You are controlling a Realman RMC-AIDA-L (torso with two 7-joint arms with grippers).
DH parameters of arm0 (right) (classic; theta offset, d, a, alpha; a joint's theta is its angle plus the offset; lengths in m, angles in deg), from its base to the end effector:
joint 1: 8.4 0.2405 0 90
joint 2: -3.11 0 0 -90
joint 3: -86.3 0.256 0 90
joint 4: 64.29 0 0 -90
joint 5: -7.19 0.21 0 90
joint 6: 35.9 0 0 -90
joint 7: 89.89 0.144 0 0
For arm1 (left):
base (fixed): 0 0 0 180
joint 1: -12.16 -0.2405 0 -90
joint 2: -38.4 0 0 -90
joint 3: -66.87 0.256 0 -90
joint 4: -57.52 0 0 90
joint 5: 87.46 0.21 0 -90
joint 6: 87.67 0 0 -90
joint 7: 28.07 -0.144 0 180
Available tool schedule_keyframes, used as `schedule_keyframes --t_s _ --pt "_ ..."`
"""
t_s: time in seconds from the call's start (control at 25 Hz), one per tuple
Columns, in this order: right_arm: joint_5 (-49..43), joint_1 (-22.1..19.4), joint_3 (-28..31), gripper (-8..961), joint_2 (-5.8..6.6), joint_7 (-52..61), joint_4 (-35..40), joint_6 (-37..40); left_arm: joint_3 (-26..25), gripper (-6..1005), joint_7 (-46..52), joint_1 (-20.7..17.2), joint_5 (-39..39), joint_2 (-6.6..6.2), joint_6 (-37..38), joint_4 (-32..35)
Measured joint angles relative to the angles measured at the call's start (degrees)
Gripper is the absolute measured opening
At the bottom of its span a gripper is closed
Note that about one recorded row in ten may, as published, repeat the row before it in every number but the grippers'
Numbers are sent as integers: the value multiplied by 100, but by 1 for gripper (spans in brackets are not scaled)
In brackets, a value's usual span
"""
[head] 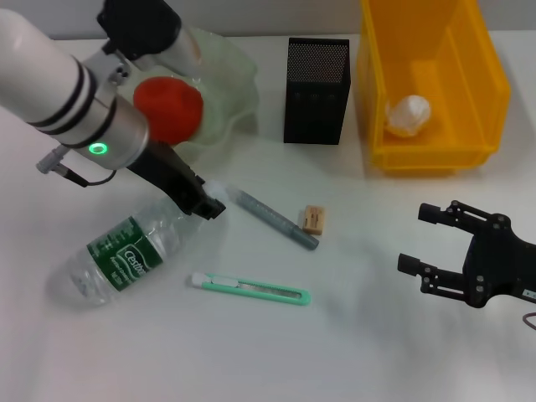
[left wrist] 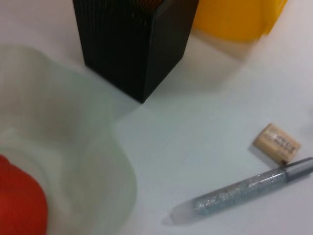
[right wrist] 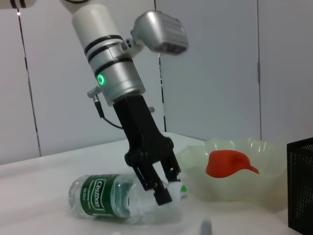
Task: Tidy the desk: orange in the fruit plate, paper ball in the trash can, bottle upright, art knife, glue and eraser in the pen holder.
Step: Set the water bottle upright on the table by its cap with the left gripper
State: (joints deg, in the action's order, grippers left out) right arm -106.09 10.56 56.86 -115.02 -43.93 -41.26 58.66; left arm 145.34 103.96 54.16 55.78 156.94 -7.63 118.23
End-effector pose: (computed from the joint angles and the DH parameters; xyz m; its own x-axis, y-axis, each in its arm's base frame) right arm 0.3240 0.2460 -0.0144 0.7901 -0.1288 -0.5993 -0.3784 -0.8716 -0.3115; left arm -0.1787 0.3806 -0.0309 0.8385 0.4913 -0.2357 0.4107 -0.8541 -0.3193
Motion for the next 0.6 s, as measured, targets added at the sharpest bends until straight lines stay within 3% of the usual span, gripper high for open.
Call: schedule_keyframes --t_s 0.36,0.6 --pt "-3 -6 0 788 1 27 4 1 -235 448 -544 -588 -448 1 311 970" --pt "-28 -5 -6 787 -2 31 1 1 -377 453 -693 -799 -750 -3 333 1280"
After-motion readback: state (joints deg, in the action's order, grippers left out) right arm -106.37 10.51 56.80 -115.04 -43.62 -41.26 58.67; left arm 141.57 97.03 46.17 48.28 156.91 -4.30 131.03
